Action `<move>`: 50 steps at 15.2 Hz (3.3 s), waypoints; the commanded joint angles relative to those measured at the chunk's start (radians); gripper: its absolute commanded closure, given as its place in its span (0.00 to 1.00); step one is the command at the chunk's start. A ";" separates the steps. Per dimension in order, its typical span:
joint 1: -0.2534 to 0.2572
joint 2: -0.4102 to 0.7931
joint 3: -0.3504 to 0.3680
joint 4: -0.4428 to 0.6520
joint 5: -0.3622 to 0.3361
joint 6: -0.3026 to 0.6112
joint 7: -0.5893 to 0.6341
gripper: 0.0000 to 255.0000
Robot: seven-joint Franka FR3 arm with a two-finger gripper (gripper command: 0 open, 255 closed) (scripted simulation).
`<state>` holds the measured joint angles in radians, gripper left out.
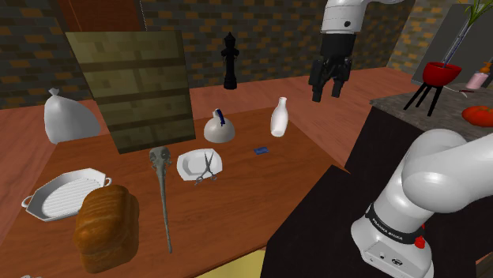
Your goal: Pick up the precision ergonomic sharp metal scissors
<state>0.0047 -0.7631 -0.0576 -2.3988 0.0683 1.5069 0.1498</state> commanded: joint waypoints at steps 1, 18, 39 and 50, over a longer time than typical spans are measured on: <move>0.000 0.000 0.000 0.000 0.000 0.000 0.000 0.00; 0.022 0.350 0.285 -0.187 0.106 0.690 0.376 0.00; 0.126 1.225 0.265 0.288 -0.492 1.154 1.172 0.00; 0.255 1.601 0.134 0.711 -0.560 1.135 1.333 0.00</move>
<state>0.2549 0.8141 0.0847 -1.7048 -0.4870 2.6334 1.4748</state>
